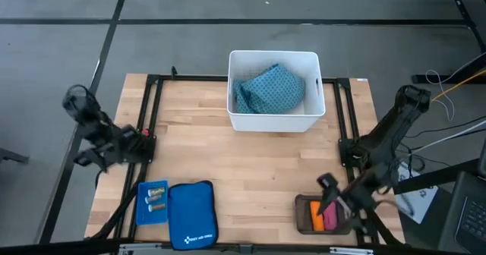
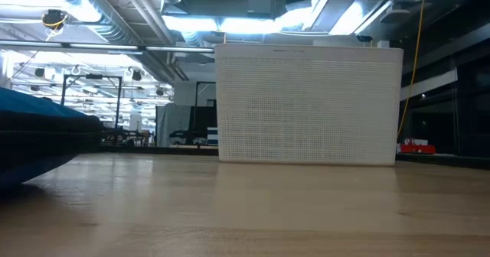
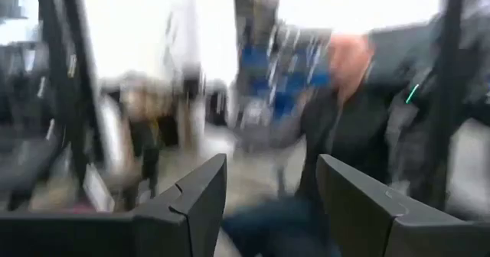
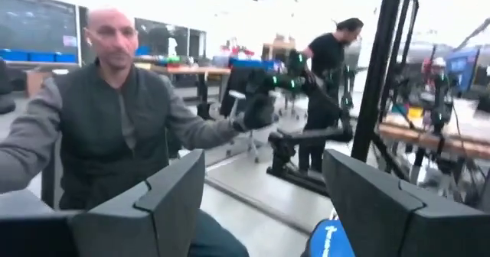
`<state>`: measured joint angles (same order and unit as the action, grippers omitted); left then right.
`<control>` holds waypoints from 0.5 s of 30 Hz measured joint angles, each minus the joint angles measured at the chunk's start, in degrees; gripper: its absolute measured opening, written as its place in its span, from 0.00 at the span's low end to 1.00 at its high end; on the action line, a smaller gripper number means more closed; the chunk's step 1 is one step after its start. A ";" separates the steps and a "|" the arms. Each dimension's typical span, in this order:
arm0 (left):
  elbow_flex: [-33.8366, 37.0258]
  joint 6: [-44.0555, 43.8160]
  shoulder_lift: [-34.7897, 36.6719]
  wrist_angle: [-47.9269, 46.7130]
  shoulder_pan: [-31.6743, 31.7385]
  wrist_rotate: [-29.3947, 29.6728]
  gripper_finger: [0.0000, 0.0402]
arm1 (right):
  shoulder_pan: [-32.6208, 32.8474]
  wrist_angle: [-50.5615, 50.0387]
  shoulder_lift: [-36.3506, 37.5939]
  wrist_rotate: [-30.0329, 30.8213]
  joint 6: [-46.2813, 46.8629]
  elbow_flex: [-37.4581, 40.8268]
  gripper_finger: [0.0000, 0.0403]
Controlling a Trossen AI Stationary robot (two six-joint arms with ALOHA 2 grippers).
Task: Pick & place medical supplies in basket/bin
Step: Return to Home Position
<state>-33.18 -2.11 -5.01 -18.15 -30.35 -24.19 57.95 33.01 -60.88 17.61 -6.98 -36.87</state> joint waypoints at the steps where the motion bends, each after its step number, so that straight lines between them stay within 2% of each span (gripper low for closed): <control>1: 0.89 0.31 1.47 -2.55 0.00 0.86 0.49 | 0.00 0.30 2.63 -0.09 -0.71 1.86 0.66; 5: 2.93 0.14 4.90 -3.43 0.04 3.39 0.49 | -0.04 0.44 12.17 0.21 -1.61 8.36 0.66; 7: 2.43 -0.41 4.73 -4.11 0.21 4.32 0.49 | 0.01 -0.59 15.66 2.59 -1.65 10.45 0.66; 11: 2.94 0.24 4.91 -7.84 0.44 12.39 0.49 | 0.61 -3.98 19.77 14.04 -1.56 13.56 0.66; 15: 4.84 2.29 4.91 -2.41 0.44 10.66 0.49 | 1.52 -1.55 22.30 23.98 -2.08 18.52 0.66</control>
<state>-28.34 0.18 -0.10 -20.56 -29.90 -13.53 59.48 31.46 -38.57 41.58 -9.06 -18.35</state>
